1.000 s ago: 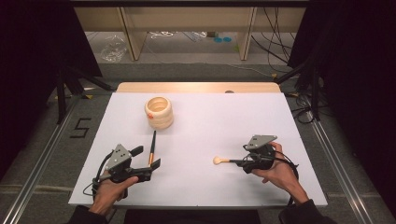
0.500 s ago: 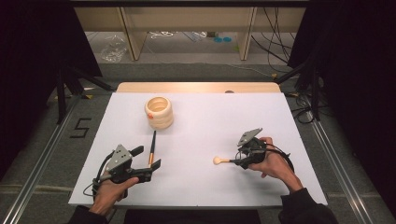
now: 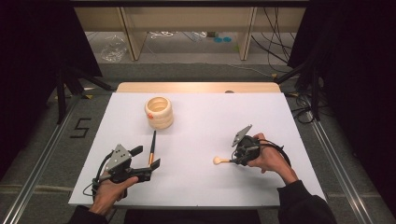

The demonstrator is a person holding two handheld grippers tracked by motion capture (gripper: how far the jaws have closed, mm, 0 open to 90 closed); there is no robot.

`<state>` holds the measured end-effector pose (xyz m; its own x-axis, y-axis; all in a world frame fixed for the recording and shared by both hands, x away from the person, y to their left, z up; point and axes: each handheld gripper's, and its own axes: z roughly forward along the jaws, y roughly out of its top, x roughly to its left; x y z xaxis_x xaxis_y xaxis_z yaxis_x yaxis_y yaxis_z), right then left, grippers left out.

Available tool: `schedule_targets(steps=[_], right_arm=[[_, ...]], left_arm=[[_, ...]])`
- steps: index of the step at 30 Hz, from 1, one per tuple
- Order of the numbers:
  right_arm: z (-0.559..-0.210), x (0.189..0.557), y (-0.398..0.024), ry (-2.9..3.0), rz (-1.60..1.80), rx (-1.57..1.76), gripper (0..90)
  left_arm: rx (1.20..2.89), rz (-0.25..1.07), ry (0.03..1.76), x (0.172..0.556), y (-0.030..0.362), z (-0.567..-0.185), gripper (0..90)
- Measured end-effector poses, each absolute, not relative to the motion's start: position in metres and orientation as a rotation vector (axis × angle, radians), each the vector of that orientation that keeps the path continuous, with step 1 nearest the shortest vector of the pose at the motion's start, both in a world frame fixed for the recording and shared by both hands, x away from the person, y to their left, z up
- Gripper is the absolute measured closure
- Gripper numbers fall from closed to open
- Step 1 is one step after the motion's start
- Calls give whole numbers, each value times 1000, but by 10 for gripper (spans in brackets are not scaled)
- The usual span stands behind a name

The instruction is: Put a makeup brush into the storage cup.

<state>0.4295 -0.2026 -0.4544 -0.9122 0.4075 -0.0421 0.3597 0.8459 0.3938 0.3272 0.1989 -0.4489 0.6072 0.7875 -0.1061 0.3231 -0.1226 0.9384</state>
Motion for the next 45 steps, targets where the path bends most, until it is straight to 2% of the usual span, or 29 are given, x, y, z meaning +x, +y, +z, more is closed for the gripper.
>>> schedule_targets(steps=[13, 25, 38, 45], right_arm=[[-456, 435, -190, 2994, 413, 557, 821], [-454, 447, -181, 3053, 280, 547, 823], [-454, 445, -174, 3059, 245, 595, 829], [-451, 443, -172, 3020, 245, 464, 829]], left_arm=[[1735, 511, 934, 327, 199, -450, 162], [1736, 512, 937, 327, 199, -450, 164], [1733, 516, 926, 328, 200, -449, 167], [1720, 512, 934, 327, 201, -449, 172]])
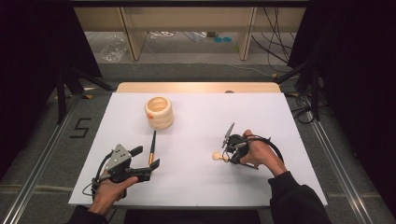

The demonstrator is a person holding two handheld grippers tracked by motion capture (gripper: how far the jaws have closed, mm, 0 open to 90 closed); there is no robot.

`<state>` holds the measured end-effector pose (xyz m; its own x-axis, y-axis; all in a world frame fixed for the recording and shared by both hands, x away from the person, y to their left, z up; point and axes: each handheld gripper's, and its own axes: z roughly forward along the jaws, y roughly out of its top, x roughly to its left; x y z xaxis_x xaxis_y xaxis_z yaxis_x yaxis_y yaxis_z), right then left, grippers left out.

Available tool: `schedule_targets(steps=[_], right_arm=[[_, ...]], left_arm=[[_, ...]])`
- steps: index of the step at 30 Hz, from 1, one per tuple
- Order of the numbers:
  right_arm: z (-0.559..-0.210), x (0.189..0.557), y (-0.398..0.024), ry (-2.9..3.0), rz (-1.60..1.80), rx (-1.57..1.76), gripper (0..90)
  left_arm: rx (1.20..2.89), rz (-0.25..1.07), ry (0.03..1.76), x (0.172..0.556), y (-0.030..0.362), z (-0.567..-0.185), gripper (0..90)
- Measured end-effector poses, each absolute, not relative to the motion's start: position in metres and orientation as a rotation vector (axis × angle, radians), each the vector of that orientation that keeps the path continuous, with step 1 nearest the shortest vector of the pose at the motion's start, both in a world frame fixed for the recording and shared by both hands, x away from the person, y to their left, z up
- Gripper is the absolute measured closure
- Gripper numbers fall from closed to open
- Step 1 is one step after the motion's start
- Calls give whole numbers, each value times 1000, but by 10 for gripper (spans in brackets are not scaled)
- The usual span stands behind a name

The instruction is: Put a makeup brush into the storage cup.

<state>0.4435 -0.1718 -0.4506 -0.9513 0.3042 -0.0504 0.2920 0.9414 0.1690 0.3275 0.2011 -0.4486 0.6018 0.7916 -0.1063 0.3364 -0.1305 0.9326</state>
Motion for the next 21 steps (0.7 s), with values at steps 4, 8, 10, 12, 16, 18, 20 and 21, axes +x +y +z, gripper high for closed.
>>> schedule_targets(steps=[4, 8, 10, 12, 16, 18, 20, 21], right_arm=[[-444, 442, -172, 2995, 327, 508, 829], [-437, 442, -176, 2959, 383, 515, 829], [-433, 443, -177, 2947, 399, 512, 830], [-430, 444, -178, 2926, 433, 508, 830], [-425, 445, -178, 2877, 535, 540, 829], [-424, 445, -179, 2855, 563, 541, 830], [-421, 448, -180, 2803, 644, 551, 830], [-420, 448, -180, 2793, 652, 569, 830]], left_arm=[[1711, 509, 948, 327, 201, -449, 172], [1728, 519, 923, 328, 202, -448, 171], [1724, 517, 929, 328, 202, -448, 172], [1726, 518, 926, 328, 202, -448, 172], [1723, 518, 927, 328, 202, -448, 171], [1723, 518, 927, 328, 202, -448, 171], [1723, 519, 927, 328, 203, -448, 171], [1722, 519, 927, 328, 202, -448, 172]])
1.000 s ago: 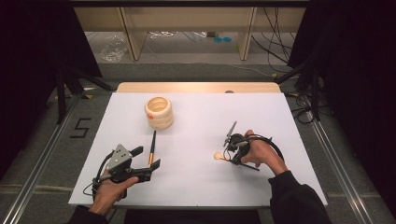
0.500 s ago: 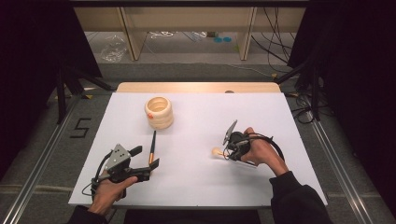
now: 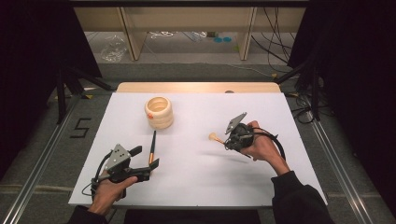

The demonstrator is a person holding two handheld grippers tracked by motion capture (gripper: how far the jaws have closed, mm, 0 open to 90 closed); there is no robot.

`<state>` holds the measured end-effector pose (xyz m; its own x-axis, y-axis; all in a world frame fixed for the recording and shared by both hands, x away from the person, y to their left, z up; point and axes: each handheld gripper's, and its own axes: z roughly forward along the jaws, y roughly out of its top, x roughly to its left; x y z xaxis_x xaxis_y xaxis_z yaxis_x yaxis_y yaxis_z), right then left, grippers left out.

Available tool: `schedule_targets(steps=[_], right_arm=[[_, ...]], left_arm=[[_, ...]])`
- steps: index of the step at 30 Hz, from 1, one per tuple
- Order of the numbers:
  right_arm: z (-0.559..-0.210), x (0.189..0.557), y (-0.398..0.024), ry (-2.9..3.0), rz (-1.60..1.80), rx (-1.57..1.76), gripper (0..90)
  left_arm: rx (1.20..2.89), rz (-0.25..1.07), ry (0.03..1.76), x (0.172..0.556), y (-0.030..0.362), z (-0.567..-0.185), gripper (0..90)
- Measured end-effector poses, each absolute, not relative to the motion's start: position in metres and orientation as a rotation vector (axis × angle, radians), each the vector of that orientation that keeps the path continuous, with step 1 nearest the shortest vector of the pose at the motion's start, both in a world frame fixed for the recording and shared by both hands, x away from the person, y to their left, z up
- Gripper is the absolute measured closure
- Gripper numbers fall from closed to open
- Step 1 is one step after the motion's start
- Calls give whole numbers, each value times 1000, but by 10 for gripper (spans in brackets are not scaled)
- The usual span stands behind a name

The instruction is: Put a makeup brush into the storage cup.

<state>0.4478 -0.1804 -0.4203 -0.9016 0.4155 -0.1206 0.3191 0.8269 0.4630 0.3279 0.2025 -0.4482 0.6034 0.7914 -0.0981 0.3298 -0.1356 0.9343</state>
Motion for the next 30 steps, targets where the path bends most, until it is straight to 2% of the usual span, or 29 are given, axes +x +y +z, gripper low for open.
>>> schedule_targets(steps=[18, 30], right_arm=[[-404, 454, -180, 2557, 1172, 688, 830], [-404, 447, -164, 2424, 1584, 753, 830]], left_arm=[[1732, 512, 930, 328, 199, -449, 171], [1724, 426, 892, 337, 174, -449, 174]])
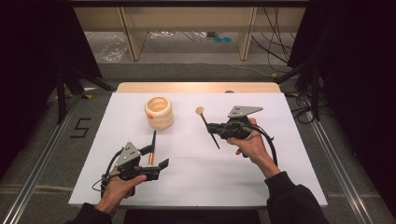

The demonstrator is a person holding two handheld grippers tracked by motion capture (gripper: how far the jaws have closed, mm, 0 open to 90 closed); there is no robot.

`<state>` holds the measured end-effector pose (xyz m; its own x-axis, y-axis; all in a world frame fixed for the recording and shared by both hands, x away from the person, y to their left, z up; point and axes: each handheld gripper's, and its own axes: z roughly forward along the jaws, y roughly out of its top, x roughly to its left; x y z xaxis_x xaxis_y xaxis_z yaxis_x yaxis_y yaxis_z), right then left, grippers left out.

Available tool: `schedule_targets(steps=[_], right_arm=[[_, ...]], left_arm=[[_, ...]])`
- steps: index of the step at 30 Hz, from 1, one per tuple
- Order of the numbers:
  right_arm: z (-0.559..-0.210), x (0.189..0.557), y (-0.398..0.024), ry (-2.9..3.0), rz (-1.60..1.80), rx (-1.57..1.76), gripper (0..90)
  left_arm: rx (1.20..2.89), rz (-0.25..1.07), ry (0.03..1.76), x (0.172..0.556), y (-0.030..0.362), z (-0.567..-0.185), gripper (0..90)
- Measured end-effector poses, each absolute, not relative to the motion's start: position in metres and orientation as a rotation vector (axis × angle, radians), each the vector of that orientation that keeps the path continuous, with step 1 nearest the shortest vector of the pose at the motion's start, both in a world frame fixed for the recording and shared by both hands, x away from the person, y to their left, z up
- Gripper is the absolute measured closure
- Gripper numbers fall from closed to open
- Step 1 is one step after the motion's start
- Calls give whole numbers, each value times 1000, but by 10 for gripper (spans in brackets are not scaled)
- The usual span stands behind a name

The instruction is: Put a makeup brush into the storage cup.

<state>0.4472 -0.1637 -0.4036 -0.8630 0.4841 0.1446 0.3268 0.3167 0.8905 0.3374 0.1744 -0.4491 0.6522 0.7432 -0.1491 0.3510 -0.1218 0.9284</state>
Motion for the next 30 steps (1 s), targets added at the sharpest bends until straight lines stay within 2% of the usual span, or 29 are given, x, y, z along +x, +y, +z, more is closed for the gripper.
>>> schedule_targets(steps=[3, 15, 30], right_arm=[[-404, 444, -156, 2407, 1640, 744, 830], [-404, 428, -132, 2377, 1728, 671, 830], [-406, 421, -125, 2361, 1752, 664, 830]], left_arm=[[1723, 419, 877, 341, 167, -449, 216], [1738, 399, 826, 352, 141, -449, 232], [1727, 369, 789, 358, 125, -447, 237]])
